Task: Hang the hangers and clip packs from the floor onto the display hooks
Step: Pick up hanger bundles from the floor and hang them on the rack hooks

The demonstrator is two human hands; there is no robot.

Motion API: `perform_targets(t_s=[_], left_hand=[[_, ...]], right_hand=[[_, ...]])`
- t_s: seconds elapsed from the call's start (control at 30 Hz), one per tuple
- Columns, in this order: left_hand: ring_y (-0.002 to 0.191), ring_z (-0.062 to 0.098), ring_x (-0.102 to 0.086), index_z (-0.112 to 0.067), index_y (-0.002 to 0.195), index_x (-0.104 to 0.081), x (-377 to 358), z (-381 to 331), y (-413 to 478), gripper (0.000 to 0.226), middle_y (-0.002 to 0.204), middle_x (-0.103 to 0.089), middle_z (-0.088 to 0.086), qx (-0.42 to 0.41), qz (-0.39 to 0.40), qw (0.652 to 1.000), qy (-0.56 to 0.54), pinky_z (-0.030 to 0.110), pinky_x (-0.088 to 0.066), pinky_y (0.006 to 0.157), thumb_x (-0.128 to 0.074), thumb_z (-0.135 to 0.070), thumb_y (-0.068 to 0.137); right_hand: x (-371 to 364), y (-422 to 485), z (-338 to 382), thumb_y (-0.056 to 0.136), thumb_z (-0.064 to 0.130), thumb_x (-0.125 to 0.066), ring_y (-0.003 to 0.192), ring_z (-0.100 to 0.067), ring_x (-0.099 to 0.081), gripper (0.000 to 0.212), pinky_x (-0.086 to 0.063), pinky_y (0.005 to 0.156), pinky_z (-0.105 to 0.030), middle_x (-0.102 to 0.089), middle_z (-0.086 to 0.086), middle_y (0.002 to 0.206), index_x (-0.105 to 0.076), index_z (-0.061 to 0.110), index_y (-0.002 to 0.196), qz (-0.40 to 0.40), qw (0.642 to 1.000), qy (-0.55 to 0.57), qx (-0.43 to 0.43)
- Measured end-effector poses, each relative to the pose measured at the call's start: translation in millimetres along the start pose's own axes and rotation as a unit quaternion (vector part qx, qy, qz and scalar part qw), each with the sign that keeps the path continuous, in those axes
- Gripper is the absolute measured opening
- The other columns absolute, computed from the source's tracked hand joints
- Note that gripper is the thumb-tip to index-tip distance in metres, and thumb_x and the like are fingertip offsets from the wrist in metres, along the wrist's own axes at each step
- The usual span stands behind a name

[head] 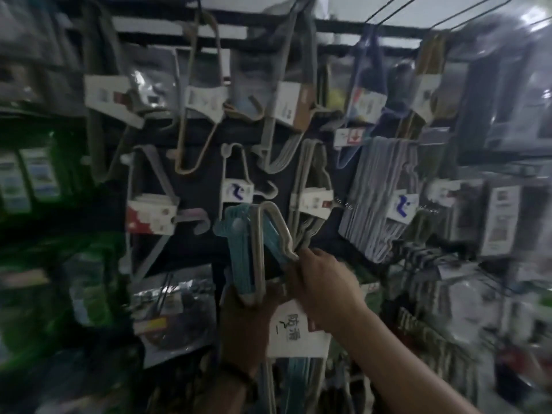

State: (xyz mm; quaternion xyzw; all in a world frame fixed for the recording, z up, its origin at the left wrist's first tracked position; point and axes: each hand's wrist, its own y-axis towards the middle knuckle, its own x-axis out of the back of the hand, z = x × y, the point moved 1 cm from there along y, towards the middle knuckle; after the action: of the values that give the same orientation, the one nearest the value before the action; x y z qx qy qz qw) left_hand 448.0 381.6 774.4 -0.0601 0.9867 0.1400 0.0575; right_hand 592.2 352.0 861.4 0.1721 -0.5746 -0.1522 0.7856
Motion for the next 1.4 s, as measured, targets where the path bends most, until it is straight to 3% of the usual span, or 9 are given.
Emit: perform_targets(t_s=[0.23, 0.5, 0.6, 0.7, 0.9, 1.0, 1.13, 1.23, 1.4], left_hand=[[0.073, 0.002, -0.07, -0.02, 0.105, -0.071, -94, -19, 28, 0.047, 0.083, -0.075, -0.003, -0.091, -0.013, 0.995, 0.049, 0.012, -0.05, 0.059, -0.071, -0.06, 0.08], [0.062, 0.01, -0.063, -0.026, 0.092, -0.07, -147, -17, 102, 0.014, 0.068, -0.067, 0.001, -0.125, -0.057, 0.978, 0.157, 0.03, -0.051, 0.057, -0.071, -0.039, 0.095], [0.07, 0.007, -0.066, -0.03, 0.092, -0.065, -141, -19, 121, 0.009, 0.071, -0.069, -0.003, -0.178, -0.096, 0.947, 0.248, 0.037, -0.054, 0.067, -0.065, -0.035, 0.1], [0.076, 0.005, -0.066, -0.041, 0.109, -0.062, -123, -29, 137, 0.02, 0.081, -0.071, -0.009, -0.208, -0.115, 0.924, 0.298, 0.038, -0.055, 0.07, -0.062, -0.022, 0.102], [0.088, 0.006, -0.071, -0.059, 0.11, -0.068, -108, -51, 151, 0.035, 0.1, -0.075, -0.019, -0.256, 0.042, 0.904, 0.34, 0.034, -0.06, 0.076, -0.068, -0.026, 0.097], [0.112, 0.001, -0.067, -0.037, 0.125, -0.067, -116, -51, 159, 0.027, 0.119, -0.071, -0.017, -0.318, 0.088, 0.85, 0.411, 0.038, -0.057, 0.095, -0.058, -0.032, 0.1], [0.126, -0.001, -0.061, -0.04, 0.134, -0.064, -138, -56, 160, 0.033, 0.132, -0.068, -0.019, -0.311, 0.138, 0.862, 0.375, 0.033, -0.052, 0.108, -0.059, -0.025, 0.105], [0.136, -0.008, -0.051, -0.044, 0.143, -0.055, -154, -59, 160, 0.045, 0.144, -0.056, -0.033, -0.326, 0.159, 0.863, 0.352, 0.02, -0.042, 0.115, -0.059, -0.02, 0.106], [0.153, -0.001, -0.03, -0.046, 0.16, -0.03, -162, -48, 175, 0.058, 0.169, -0.026, -0.022, -0.34, 0.183, 0.84, 0.381, 0.031, -0.03, 0.126, -0.05, -0.024, 0.11]], right_hand=[[18, 43, -103, 0.105, 0.028, -0.051, 0.076, -0.027, -0.067, 0.01, -0.058, 0.065, -0.044, -0.065, 0.003, 0.099, -0.042, 0.029, 0.109, -0.057, 0.998, -0.007, 0.025], [43, 120, -207, 0.109, 0.048, -0.036, 0.064, -0.023, -0.064, 0.024, -0.059, 0.063, -0.049, -0.063, 0.003, 0.08, -0.035, 0.027, 0.119, -0.062, 0.995, 0.057, 0.049], [47, 145, -230, 0.11, 0.043, -0.041, 0.063, -0.017, -0.064, 0.023, -0.061, 0.059, -0.041, -0.055, 0.004, 0.074, -0.035, 0.028, 0.127, -0.029, 0.997, -0.008, 0.071], [44, 169, -240, 0.108, 0.03, -0.047, 0.06, -0.014, -0.052, 0.048, -0.044, 0.049, -0.032, -0.043, 0.007, 0.072, -0.026, 0.021, 0.15, 0.003, 0.994, -0.081, 0.069], [41, 205, -224, 0.108, 0.038, -0.045, 0.076, -0.02, -0.066, 0.019, -0.059, 0.067, -0.041, -0.062, 0.003, 0.09, -0.041, 0.026, 0.122, 0.021, 0.992, -0.07, 0.106], [40, 223, -209, 0.11, 0.043, -0.042, 0.077, -0.022, -0.068, 0.021, -0.054, 0.063, -0.038, -0.068, 0.0, 0.094, -0.046, 0.024, 0.118, -0.013, 0.991, -0.063, 0.115], [44, 232, -199, 0.107, 0.034, -0.053, 0.081, -0.026, -0.071, 0.022, -0.038, 0.052, -0.031, -0.069, -0.002, 0.095, -0.044, 0.02, 0.12, -0.03, 0.992, -0.062, 0.11], [45, 228, -197, 0.107, 0.036, -0.052, 0.085, -0.03, -0.071, 0.02, -0.044, 0.062, -0.035, -0.07, -0.004, 0.097, -0.045, 0.019, 0.116, -0.062, 0.989, -0.046, 0.126], [58, 225, -195, 0.109, 0.042, -0.042, 0.075, -0.027, -0.066, 0.021, -0.047, 0.062, -0.039, -0.065, 0.0, 0.097, -0.038, 0.025, 0.099, -0.146, 0.981, -0.014, 0.126]])
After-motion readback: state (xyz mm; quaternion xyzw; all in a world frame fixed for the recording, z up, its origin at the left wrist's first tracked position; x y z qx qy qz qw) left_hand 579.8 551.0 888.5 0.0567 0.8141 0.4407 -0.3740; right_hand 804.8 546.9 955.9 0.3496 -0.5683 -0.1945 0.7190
